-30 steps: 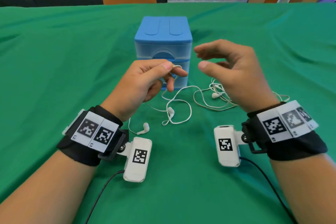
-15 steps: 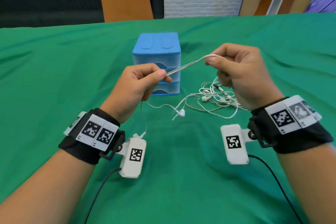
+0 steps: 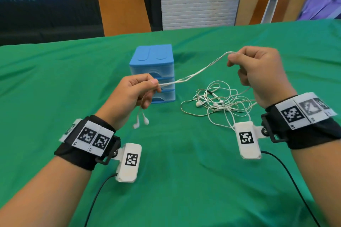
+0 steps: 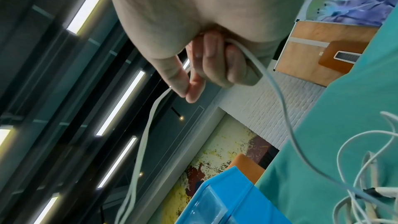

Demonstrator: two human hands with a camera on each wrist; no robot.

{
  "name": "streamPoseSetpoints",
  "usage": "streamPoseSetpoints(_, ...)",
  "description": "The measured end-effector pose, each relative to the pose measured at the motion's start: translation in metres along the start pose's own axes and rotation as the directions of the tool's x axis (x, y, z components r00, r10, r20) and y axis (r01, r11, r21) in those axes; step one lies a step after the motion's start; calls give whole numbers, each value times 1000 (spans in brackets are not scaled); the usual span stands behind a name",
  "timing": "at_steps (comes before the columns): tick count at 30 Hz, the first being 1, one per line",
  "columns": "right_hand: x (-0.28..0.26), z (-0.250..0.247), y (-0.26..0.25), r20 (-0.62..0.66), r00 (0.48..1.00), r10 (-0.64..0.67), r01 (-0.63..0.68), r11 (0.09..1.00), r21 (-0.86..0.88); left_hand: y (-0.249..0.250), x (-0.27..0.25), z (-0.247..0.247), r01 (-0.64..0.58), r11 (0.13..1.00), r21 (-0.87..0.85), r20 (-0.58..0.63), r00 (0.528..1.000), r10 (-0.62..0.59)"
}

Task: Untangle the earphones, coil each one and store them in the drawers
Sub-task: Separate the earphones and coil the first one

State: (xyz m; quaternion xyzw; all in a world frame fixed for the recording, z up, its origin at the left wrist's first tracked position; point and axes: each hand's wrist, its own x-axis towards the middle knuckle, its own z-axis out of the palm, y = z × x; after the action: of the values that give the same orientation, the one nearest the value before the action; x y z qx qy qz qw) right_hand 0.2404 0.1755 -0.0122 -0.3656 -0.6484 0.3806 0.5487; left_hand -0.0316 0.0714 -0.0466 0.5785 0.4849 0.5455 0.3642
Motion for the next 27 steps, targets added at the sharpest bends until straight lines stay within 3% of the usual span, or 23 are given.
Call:
streamPoseSetpoints(4,-4,4,-9,182,983,3,2,1000,-31,4,-2,4,103,991,89,108,988,-113)
streamPoseSetpoints(7,-11,11,-18,321,947,-17,36,998,-52,13,-4,15,111,972,209,194,969,-153)
streamPoseSetpoints(10,-19,21,-24,417,904,-91,150,982,-110,25,-3,29,54,973,225,272,955,-117)
streamPoseSetpoints(13,-22,34,-27,487,868,-100,170,980,-103,35,1,40,-13,986,169,258,966,-31)
streamPoseSetpoints(18,-15,47,-25,479,871,-110,157,986,-60,37,10,39,-108,990,87,144,985,95)
streamPoseSetpoints(24,-6,63,-11,344,932,-118,164,980,-109,22,18,30,-106,994,9,63,992,105)
streamPoseSetpoints(27,-4,72,-6,371,923,-103,162,978,-131,12,20,26,-102,995,4,28,994,102)
